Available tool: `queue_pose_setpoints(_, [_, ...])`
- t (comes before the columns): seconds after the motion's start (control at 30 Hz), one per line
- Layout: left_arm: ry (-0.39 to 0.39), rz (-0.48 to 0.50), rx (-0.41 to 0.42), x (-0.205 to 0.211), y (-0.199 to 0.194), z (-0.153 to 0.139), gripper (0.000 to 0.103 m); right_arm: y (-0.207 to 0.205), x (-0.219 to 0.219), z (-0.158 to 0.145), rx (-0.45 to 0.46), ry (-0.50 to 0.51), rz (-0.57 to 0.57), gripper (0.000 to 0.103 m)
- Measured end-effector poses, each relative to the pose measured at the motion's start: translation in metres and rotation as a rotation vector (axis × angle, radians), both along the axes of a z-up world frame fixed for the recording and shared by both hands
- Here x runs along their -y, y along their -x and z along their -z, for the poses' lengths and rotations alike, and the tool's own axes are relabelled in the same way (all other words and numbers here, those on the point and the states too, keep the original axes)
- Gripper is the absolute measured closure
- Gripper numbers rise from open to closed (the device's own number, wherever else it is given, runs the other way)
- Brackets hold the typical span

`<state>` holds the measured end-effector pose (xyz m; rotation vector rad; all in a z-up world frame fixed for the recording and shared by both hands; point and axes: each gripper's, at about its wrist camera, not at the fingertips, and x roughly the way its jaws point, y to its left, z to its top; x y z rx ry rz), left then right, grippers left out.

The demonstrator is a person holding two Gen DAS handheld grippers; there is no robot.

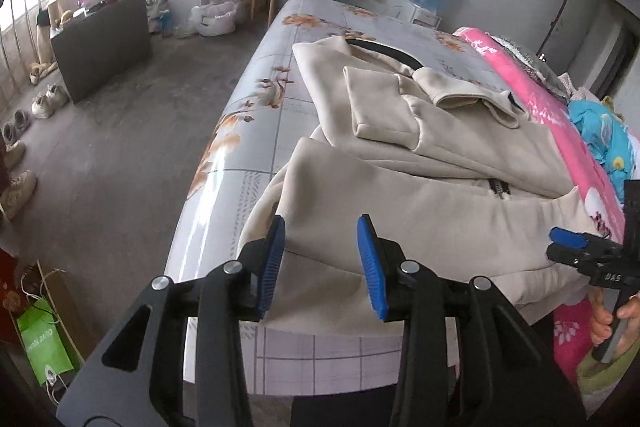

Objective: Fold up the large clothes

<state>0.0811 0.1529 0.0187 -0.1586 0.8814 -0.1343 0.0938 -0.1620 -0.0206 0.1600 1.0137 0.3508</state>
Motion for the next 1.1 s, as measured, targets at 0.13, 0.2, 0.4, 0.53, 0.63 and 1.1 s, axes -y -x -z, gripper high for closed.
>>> queue_pose_setpoints(0.13, [-0.083,-0.035,0.041,0.001,-0.010,0.003,0.067,0.000,-0.003,0.002,0.008,0.001,0.001,0.029])
queue_pose_setpoints(0.2, [-0.059,-0.038,0.024,-0.004,-0.022,0.009,0.067,-0.001,-0.005,0.001,0.012,0.014,-0.003,0.029])
queue_pose_setpoints(0.4, [0.036,-0.008,0.011,-0.011,-0.041,0.020,0.067,0.002,-0.009,0.000,0.027,0.044,-0.006,0.029])
queue_pose_setpoints(0.53, [0.089,0.016,-0.001,-0.016,-0.053,0.025,0.067,0.004,-0.009,0.000,0.034,0.046,-0.004,0.028])
queue_pose_setpoints(0.63, [0.084,0.031,0.008,-0.011,-0.053,0.023,0.074,0.004,-0.010,0.000,0.035,0.050,-0.004,0.028])
queue_pose_setpoints(1.1, [0.104,0.087,-0.016,0.004,-0.050,0.030,0.074,0.004,-0.013,0.000,0.040,0.063,0.003,0.028])
